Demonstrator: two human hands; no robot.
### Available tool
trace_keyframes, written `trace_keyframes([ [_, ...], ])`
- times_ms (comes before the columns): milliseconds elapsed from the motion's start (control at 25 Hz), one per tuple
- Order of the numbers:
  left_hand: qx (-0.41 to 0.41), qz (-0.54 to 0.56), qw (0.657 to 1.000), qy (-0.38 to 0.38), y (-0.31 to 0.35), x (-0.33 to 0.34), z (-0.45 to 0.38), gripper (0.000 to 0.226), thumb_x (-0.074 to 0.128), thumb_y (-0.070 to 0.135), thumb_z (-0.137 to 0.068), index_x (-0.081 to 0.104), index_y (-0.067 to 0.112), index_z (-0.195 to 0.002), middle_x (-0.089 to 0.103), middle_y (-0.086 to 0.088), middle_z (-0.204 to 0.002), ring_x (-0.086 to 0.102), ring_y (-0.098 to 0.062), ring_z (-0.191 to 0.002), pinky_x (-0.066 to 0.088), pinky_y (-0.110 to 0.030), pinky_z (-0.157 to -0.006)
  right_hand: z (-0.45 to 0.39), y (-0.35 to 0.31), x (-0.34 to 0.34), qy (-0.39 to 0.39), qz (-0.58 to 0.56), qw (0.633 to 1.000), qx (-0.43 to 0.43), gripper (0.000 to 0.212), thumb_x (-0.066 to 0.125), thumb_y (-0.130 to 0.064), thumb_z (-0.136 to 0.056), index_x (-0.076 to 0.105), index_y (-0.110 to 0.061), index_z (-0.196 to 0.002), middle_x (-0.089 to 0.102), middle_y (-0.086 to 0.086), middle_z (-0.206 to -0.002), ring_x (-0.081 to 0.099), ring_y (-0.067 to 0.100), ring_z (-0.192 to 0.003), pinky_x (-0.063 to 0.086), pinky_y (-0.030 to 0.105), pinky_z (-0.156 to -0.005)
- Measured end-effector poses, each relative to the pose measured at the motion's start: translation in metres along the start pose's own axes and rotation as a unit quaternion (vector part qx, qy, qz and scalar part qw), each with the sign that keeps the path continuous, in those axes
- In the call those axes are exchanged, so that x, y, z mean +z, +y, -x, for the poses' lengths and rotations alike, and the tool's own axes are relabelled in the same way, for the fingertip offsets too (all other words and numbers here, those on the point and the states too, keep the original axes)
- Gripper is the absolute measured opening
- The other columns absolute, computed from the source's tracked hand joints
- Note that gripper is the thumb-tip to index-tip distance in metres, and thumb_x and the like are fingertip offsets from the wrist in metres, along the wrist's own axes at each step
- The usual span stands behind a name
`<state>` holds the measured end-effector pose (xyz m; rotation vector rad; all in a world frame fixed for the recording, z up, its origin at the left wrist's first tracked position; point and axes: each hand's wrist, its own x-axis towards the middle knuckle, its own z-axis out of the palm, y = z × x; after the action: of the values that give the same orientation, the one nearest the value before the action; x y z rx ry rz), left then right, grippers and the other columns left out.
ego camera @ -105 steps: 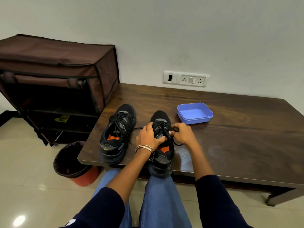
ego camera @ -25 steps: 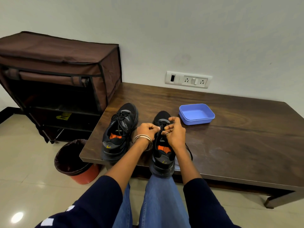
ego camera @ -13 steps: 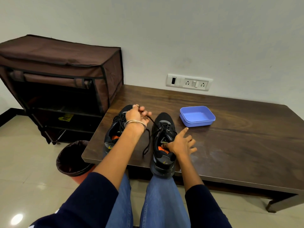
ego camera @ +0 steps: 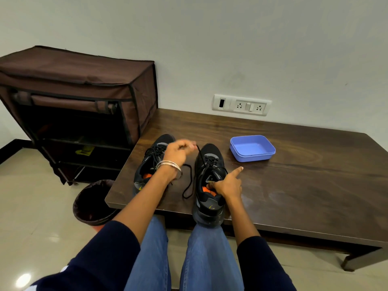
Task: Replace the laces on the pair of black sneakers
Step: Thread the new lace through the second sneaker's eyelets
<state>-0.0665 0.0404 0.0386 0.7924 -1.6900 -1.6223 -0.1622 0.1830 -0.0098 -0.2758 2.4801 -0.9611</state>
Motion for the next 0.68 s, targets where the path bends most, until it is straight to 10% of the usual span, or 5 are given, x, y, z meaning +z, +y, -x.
trace_keyframes([
  [160, -0.075, 0.423, 0.901, 0.063, 0.034, -0.011, -0.004, 0.025, 0.037, 0.015, -0.102, 0.046, 0.017, -0.079, 0.065, -0.001, -0.07, 0.06, -0.011, -0.052, 0.024, -0.017, -0.036, -0.001, 0.0, 0.002, -0.001, 0.001, 1.0, -0.004, 0.134, 0.086, -0.027, -0.069, -0.02, -0.014, -0.151, 0.031, 0.023, -0.149, 0.034, 0.042, -0.136, 0.035, 0.057, -0.107],
  [320, -0.057, 0.022, 0.998, 0.023, 0.02, -0.007, 0.006, 0.028, 0.058, 0.039, -0.093, 0.052, 0.013, -0.087, 0.055, -0.002, -0.065, 0.045, -0.008, -0.041, 0.032, -0.024, -0.041, 0.001, -0.002, 0.004, 0.003, 0.015, 0.999, -0.04, 0.131, 0.087, -0.026, -0.066, -0.01, -0.012, -0.153, 0.04, 0.02, -0.144, 0.04, 0.04, -0.132, 0.041, 0.054, -0.104],
  [480, 0.017, -0.461, 0.874, -0.153, -0.014, -0.003, 0.01, 0.041, 0.07, 0.036, -0.082, 0.056, 0.03, -0.12, 0.064, -0.007, -0.104, 0.063, -0.028, -0.093, 0.052, -0.038, -0.076, 0.0, -0.004, 0.003, 0.017, 0.085, 0.99, -0.115, 0.087, 0.086, -0.02, -0.066, 0.04, -0.014, -0.14, 0.049, 0.016, -0.132, 0.046, 0.038, -0.124, 0.045, 0.051, -0.099],
  [600, 0.053, -0.527, 0.836, -0.144, -0.017, -0.002, 0.012, 0.016, 0.062, 0.034, -0.087, 0.065, 0.024, -0.075, 0.067, -0.006, -0.091, 0.063, -0.028, -0.084, 0.054, -0.039, -0.072, -0.002, -0.005, 0.004, 0.007, 0.099, 0.987, -0.126, 0.065, 0.084, -0.019, -0.066, 0.055, -0.017, -0.124, 0.054, 0.014, -0.123, 0.051, 0.037, -0.118, 0.047, 0.05, -0.096],
  [680, 0.034, -0.386, 0.92, -0.063, -0.014, -0.006, 0.011, 0.019, 0.06, 0.026, -0.087, 0.067, 0.017, -0.072, 0.064, -0.006, -0.08, 0.059, -0.023, -0.071, 0.049, -0.033, -0.067, -0.005, -0.005, 0.006, 0.0, 0.108, 0.987, -0.12, 0.057, 0.084, -0.02, -0.066, 0.057, -0.013, -0.117, 0.058, 0.015, -0.12, 0.053, 0.037, -0.116, 0.048, 0.05, -0.094],
])
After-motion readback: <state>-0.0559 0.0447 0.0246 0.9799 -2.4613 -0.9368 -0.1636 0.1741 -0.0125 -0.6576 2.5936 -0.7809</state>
